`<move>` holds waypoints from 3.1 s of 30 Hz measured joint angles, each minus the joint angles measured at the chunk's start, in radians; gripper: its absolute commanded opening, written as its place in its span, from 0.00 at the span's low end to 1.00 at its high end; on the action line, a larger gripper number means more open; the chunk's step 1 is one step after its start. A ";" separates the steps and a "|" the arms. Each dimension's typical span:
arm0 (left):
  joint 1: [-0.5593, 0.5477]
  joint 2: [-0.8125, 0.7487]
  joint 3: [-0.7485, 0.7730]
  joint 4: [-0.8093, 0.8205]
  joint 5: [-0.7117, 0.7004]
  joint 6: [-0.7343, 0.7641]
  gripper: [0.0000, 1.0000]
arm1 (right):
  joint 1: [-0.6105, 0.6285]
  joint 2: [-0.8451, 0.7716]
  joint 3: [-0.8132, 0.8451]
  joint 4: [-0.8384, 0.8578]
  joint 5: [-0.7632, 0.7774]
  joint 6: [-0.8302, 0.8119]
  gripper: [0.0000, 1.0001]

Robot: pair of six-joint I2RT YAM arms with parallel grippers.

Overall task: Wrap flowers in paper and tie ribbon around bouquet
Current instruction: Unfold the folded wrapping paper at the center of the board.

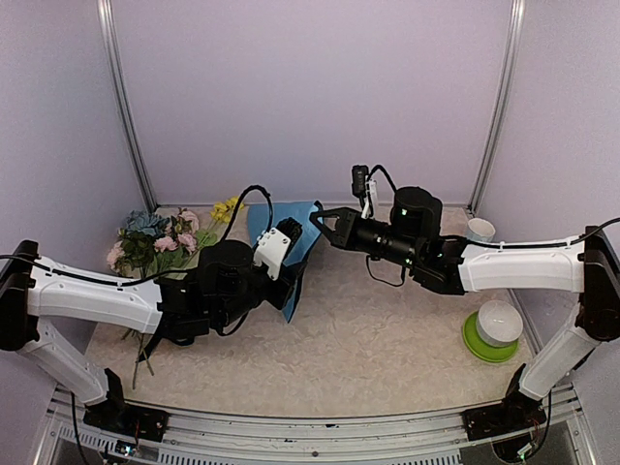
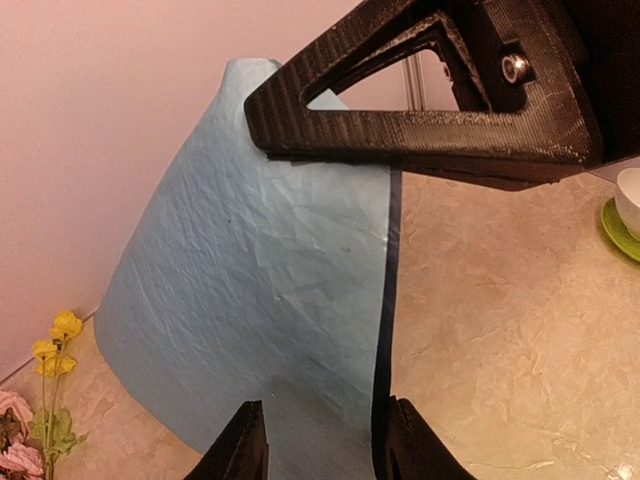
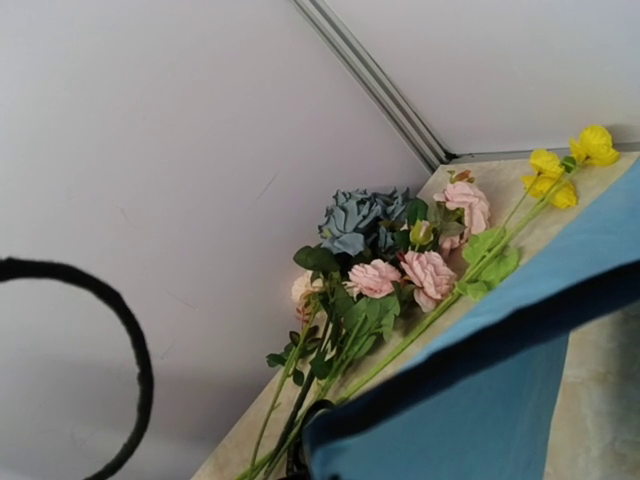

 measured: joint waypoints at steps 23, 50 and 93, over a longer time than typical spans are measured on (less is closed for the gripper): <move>0.019 0.072 0.032 -0.005 -0.128 -0.004 0.49 | 0.000 0.000 0.000 0.000 -0.005 0.001 0.00; -0.030 0.148 0.101 0.014 -0.307 0.031 0.00 | 0.001 -0.043 -0.044 -0.068 0.045 -0.012 0.67; 0.035 -0.034 0.026 -0.118 0.026 -0.319 0.00 | -0.274 -0.058 -0.243 -0.677 -0.319 -0.185 0.75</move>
